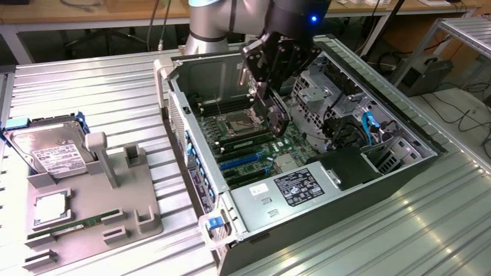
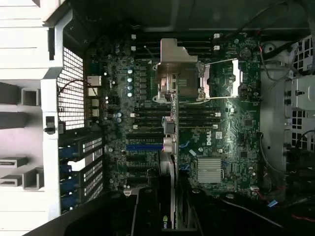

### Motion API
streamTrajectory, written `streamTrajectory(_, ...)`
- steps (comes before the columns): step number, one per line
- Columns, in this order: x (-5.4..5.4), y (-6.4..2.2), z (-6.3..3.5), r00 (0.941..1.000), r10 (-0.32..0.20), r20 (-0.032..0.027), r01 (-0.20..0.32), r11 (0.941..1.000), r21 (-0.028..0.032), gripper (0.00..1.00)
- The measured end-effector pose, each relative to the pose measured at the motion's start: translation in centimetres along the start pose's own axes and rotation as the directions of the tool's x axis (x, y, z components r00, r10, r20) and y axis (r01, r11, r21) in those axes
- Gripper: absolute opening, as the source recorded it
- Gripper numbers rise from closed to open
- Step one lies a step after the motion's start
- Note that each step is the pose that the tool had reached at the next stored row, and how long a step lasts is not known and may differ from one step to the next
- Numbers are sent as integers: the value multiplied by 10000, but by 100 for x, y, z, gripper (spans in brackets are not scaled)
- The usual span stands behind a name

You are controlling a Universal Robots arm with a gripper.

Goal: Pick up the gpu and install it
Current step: 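Pick up the gpu and move the gpu toward the slot, then insert the gpu into the slot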

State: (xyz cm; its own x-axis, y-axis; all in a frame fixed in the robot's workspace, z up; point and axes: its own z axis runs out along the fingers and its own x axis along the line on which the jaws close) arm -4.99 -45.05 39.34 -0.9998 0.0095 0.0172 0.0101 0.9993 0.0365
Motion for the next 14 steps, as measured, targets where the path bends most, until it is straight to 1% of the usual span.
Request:
streamTrajectory(1, -67, 0, 16, 10000, -2, 0, 2, 10000, 1, 26)
streamTrajectory(2, -101, 0, 19, 10000, 0, -2, 0, 10000, 0, 26)
streamTrajectory(3, -110, 0, 18, 10000, 0, -11, 0, 10000, 1, 26)
streamTrajectory(14, -110, 0, 18, 10000, 0, -12, 0, 10000, 1, 26)
